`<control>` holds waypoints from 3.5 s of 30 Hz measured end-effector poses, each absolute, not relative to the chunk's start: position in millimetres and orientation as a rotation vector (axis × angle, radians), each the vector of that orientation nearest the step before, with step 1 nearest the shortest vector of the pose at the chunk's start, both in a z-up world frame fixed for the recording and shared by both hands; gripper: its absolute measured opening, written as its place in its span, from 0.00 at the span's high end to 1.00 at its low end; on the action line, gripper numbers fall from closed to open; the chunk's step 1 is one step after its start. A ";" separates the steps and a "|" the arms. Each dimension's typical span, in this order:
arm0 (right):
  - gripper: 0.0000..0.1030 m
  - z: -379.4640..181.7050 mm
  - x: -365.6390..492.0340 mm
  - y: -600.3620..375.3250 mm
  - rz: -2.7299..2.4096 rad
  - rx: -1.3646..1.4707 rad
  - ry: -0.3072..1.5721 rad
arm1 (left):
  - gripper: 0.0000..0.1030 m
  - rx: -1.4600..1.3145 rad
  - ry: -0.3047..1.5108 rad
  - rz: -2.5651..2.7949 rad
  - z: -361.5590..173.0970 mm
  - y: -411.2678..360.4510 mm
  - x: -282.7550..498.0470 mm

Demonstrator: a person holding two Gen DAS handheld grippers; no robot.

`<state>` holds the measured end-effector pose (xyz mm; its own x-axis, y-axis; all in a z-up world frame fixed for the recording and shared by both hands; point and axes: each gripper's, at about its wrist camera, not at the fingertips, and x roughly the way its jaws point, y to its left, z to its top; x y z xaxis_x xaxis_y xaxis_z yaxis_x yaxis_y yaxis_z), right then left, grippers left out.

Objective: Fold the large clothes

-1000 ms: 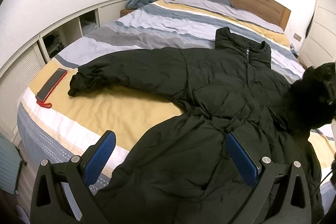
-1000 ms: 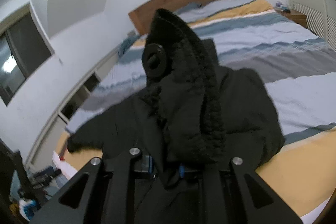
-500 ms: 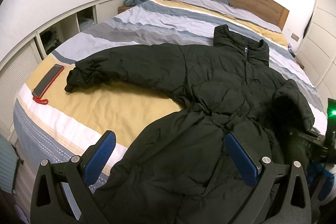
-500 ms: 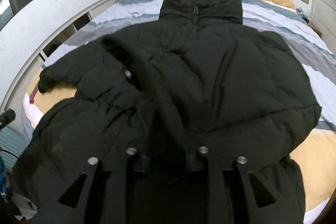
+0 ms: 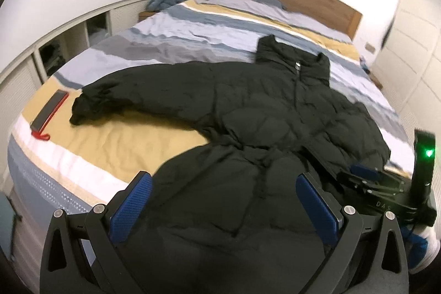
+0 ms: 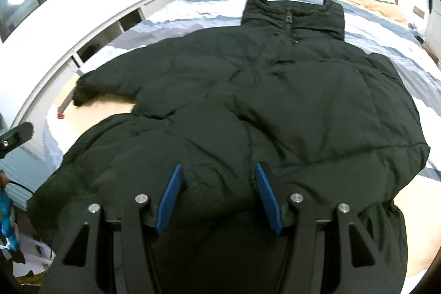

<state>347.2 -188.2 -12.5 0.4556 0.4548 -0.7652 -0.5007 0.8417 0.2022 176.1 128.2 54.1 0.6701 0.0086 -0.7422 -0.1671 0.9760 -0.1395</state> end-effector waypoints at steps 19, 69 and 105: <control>0.47 16.1 369.2 -301.2 0.432 0.032 0.810 | 0.01 -0.022 0.936 -0.121 27.8 -11.7 251.4; 0.47 -21.2 336.6 -301.1 0.270 0.016 0.941 | 0.01 0.038 0.957 -0.023 2.5 23.0 257.0; 0.42 49.1 272.4 -277.8 0.206 0.061 0.798 | 0.01 -0.243 0.889 0.104 80.1 211.0 281.9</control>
<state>272.4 -277.8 49.1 0.6796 0.2063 -0.7039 -0.1603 0.9782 0.1319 281.9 211.0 80.1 0.6277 -0.0113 -0.7784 -0.1899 0.9675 -0.1672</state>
